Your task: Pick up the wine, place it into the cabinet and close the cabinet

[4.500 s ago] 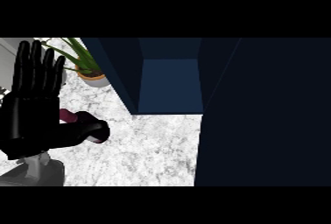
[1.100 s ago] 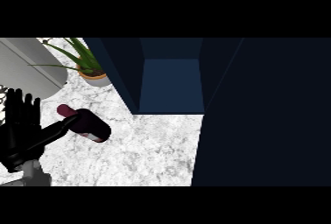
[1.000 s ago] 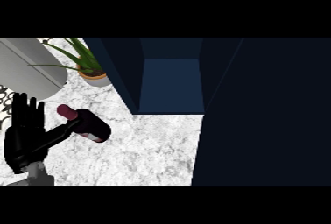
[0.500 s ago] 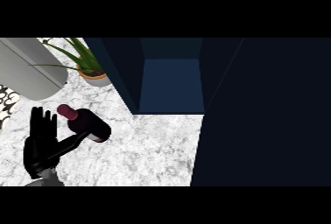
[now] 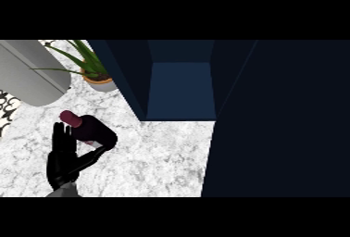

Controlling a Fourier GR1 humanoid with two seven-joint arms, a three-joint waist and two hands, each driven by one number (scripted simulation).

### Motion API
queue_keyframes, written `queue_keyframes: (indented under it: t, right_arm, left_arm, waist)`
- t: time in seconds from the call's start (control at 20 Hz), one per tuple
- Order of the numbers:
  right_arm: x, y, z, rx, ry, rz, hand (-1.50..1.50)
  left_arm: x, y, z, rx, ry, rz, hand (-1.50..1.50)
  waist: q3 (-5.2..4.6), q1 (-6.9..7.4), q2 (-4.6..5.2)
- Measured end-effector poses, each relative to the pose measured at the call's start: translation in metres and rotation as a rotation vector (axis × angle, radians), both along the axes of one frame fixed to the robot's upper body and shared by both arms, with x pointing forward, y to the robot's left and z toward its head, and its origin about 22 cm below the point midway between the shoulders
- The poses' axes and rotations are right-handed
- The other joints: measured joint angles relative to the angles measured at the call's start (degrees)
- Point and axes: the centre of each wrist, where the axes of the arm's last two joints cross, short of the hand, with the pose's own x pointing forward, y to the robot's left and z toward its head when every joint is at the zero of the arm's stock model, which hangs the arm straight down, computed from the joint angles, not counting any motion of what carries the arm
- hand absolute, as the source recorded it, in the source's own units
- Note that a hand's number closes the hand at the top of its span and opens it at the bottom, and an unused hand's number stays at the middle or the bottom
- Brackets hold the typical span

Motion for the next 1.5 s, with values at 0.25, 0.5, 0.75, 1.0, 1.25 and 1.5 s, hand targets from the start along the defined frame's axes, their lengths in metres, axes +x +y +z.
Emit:
queue_keyframes:
  t: [0.25,0.5,0.75,1.0,1.25,1.5]
  right_arm:
    - [0.0,-0.005,0.002,-0.018,-0.009,-0.011,-1.5]
    - [-0.003,0.0,0.001,-0.006,-0.003,0.006,-1.5]
    - [-0.001,-0.004,0.001,-0.022,-0.004,-0.007,-1.5]
    - [-0.002,-0.003,0.001,-0.023,-0.001,-0.001,-1.5]
    - [-0.003,-0.004,0.0,-0.022,0.0,0.002,-1.5]
    - [-0.001,-0.002,0.001,-0.018,0.011,0.011,-1.5]
  left_arm:
    - [0.0,0.002,-0.026,-0.026,0.006,-0.01,-1.5]
    - [0.001,-0.004,-0.042,-0.089,-0.027,-0.01,-1.5]
    - [0.003,0.001,-0.049,-0.133,-0.066,-0.029,-1.5]
    - [0.004,-0.002,-0.057,-0.126,-0.107,-0.027,-1.5]
    - [0.021,-0.008,-0.053,-0.137,-0.117,-0.049,-1.5]
    - [0.03,-0.013,-0.052,-0.127,-0.136,-0.033,-1.5]
  waist:
    - [-0.01,-0.14,0.03]
    - [-0.01,-0.15,0.01]
    - [0.03,-0.12,0.0]
    - [0.58,-0.04,-0.22]
    - [0.26,-0.33,-0.03]
    - [0.09,-0.42,0.07]
